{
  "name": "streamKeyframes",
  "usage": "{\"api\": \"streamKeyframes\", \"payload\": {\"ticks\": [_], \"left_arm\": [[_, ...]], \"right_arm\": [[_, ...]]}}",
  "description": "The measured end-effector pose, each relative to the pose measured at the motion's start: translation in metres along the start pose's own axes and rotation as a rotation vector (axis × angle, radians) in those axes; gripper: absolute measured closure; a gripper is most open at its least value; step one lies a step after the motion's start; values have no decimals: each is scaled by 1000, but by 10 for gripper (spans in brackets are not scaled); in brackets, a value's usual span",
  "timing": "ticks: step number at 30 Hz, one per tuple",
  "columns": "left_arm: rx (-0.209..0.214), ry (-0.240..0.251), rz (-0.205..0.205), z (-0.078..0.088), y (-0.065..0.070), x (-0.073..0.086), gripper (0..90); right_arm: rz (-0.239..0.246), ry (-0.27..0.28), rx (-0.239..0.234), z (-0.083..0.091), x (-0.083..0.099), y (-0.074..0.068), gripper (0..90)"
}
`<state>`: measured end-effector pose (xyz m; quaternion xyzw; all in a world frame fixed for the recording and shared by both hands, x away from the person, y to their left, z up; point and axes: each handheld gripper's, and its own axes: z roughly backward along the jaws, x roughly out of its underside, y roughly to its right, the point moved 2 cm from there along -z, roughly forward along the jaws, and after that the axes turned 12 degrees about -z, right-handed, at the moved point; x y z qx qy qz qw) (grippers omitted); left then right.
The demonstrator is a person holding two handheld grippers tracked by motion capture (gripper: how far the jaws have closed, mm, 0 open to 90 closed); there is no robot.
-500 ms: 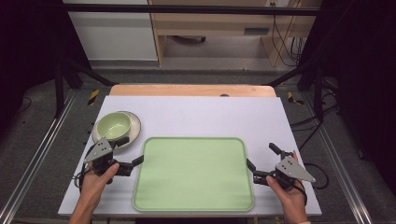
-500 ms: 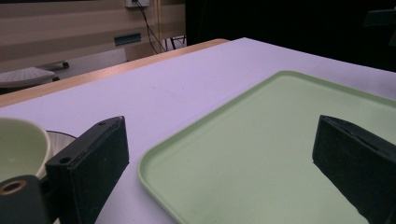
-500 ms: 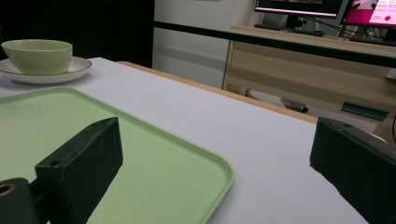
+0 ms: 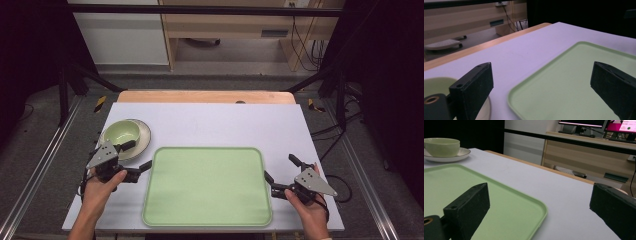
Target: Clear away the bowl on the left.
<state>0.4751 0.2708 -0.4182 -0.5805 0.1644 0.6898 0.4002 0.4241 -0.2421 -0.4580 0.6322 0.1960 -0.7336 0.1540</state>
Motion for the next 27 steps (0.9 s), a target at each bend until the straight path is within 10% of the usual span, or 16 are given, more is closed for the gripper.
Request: {"api": "streamKeyframes", "payload": {"ticks": [1,2,3,7,20,27], "left_arm": [[-27,-4,1,2,-7,-3,47],[-53,-30,-307,6,-40,-11,52],[-53,-34,-323,7,-47,-12,53],[-154,-65,-248,7,-74,-14,56],[-200,-273,-332,12,-119,2,63],[-275,-279,-152,19,-122,18,78]], "right_arm": [[4,-1,0,0,0,0,30],[6,-4,1,0,1,1,30],[4,-4,3,0,1,1,30],[2,-1,17,2,0,1,32],[15,-20,18,-4,3,-5,33],[2,-29,17,-3,3,-7,35]]}}
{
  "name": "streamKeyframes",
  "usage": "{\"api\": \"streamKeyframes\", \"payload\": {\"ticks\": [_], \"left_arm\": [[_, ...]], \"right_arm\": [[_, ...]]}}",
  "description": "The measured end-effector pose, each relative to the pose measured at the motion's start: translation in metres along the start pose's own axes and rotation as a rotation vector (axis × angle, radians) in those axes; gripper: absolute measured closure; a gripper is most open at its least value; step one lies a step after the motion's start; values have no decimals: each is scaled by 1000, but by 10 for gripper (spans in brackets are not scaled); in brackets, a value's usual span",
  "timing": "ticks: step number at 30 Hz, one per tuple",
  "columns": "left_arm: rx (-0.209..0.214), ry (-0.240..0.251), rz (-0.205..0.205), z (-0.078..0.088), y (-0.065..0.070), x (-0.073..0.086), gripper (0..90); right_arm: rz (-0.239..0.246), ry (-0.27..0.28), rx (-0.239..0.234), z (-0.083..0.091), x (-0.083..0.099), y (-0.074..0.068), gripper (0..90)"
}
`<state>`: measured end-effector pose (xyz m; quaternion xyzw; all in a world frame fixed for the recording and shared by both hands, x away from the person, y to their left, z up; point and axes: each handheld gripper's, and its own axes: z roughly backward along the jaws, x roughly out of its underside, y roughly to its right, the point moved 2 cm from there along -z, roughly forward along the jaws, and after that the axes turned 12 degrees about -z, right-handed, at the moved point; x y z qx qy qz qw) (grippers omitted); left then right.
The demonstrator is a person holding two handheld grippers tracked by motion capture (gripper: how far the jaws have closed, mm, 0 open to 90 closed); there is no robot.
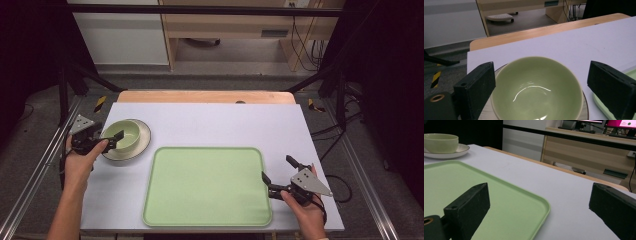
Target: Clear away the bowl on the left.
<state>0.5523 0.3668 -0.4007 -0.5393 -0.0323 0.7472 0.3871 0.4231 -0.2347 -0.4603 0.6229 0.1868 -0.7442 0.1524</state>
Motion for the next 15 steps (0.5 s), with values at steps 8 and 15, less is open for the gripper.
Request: {"api": "streamKeyframes", "payload": {"ticks": [8,15], "left_arm": [[-6,-32,53,-5,-6,15,115],[-54,-132,123,-4,-6,26,233]], "right_arm": [[0,-9,1,1,2,0,38],[8,-20,3,0,3,1,39]]}}
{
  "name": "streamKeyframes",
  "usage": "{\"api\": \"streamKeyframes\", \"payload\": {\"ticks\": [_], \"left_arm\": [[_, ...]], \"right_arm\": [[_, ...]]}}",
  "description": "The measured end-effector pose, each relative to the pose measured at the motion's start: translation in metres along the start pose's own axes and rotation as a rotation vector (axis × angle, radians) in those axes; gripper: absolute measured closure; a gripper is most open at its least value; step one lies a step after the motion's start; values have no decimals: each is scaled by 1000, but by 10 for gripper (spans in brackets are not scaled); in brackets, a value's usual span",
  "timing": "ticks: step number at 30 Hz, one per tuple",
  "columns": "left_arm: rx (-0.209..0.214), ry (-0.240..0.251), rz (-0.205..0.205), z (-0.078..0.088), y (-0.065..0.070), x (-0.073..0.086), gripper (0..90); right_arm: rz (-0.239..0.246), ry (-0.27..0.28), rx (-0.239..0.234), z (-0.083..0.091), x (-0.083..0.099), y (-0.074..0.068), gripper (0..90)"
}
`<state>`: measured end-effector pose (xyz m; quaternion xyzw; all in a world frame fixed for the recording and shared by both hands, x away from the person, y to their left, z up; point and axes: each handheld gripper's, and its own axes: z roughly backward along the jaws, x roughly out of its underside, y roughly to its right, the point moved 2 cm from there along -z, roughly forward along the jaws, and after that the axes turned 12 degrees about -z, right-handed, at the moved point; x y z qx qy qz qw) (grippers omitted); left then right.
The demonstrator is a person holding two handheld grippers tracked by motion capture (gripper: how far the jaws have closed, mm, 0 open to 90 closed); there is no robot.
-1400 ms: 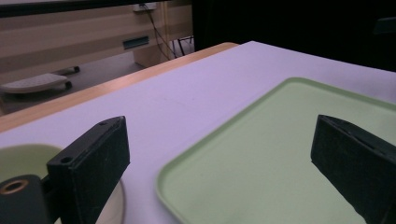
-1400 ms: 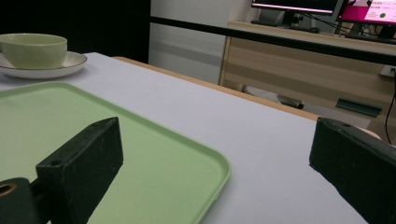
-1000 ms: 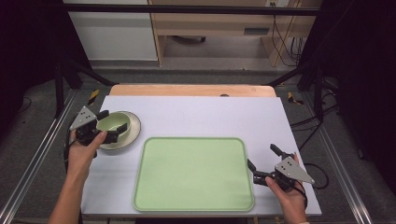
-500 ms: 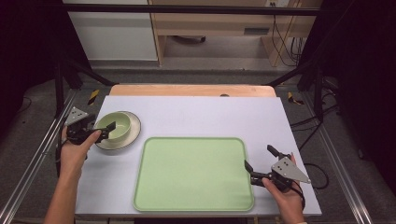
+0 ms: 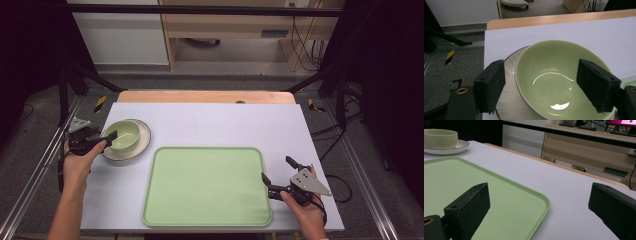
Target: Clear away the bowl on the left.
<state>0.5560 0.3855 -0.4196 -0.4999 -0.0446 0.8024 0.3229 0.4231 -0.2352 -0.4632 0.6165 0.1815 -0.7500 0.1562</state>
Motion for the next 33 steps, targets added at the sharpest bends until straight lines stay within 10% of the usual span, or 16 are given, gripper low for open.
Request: {"api": "streamKeyframes", "payload": {"ticks": [26,27,33], "left_arm": [[54,-234,112,-27,-7,9,630],[38,-241,249,-32,0,6,640],[62,-278,272,-40,3,4,707]], "right_arm": [[2,-7,-16,-2,0,-2,39],[3,-8,-17,-2,0,-1,39],[-1,-7,-21,-2,0,0,39]]}}
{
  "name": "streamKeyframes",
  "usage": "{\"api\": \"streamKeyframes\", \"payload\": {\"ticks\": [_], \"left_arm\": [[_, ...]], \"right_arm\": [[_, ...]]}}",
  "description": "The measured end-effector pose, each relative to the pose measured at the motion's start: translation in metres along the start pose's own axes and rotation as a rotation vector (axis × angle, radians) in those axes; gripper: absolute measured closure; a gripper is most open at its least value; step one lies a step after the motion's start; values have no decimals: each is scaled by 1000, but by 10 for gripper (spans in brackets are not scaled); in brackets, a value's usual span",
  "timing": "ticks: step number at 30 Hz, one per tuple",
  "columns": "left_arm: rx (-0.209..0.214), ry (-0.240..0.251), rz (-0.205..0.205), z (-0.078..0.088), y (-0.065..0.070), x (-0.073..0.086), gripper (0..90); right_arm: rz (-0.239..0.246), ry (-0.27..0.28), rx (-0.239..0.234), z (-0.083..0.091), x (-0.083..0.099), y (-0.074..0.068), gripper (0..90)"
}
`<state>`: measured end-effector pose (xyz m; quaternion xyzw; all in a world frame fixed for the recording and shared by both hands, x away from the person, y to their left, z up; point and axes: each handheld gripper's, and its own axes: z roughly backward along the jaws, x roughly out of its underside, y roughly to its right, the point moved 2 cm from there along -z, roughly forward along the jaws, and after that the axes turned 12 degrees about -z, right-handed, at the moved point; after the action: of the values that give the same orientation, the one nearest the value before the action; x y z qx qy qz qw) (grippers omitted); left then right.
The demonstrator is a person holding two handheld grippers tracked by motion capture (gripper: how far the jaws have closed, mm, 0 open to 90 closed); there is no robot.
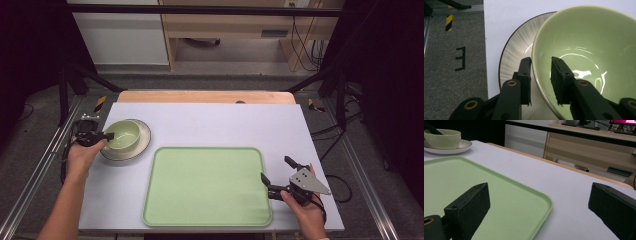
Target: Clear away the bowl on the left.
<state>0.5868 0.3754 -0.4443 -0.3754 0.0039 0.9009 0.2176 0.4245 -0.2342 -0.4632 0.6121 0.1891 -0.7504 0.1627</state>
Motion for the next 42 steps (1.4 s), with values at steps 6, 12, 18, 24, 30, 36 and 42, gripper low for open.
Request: {"api": "streamKeyframes", "payload": {"ticks": [6,12,18,24,30,36,42], "left_arm": [[6,-13,18,-4,0,1,753],[5,-24,26,-10,-1,4,795],[27,22,83,-6,-4,6,828],[25,84,145,7,2,6,826],[49,197,185,25,10,10,826],[79,221,192,36,19,13,825],[105,232,212,42,19,18,825]], "right_arm": [[1,-1,-9,0,0,-1,39],[2,-5,-10,0,0,-1,39],[-1,-6,-10,1,0,0,38],[-1,-5,-13,0,0,0,38],[3,-10,-22,-3,1,-3,38],[6,0,-24,-3,0,-4,37],[4,3,-20,-2,0,-4,38]]}}
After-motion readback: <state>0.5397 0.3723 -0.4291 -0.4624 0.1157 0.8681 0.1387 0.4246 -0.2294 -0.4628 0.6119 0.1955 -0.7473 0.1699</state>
